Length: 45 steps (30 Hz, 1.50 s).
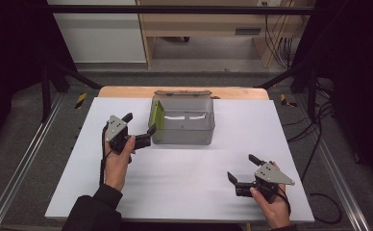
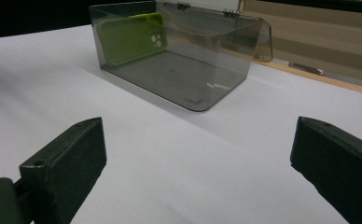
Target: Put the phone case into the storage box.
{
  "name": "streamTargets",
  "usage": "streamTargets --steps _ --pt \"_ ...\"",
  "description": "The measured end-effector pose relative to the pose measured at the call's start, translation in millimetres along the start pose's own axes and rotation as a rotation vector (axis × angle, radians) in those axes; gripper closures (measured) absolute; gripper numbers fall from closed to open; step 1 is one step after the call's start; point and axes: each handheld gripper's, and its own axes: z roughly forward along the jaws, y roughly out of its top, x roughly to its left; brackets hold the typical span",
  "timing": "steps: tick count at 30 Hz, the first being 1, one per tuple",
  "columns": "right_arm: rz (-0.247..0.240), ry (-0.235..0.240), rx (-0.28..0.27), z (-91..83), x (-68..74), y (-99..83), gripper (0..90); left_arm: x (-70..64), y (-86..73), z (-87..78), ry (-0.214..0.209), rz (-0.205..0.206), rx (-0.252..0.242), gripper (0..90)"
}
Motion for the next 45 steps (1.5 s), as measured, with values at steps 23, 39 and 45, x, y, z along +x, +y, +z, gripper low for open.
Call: streamTargets --steps 23,39,45 --pt "0.001 0.0 0.001 0.5 0.9 0.0 3.1 18.7 -15.3 -32.6 0.006 0.032 0.02 1.5" --pt "0.002 0.002 0.008 1.5 1.6 -0.3 3.1 28.9 -22.5 -62.0 0.007 0.07 0.034 1.2" --pt "0.002 0.001 0.009 1.5 1.7 -0.3 3.1 31.7 -24.1 -70.1 0.007 0.079 0.035 1.2"
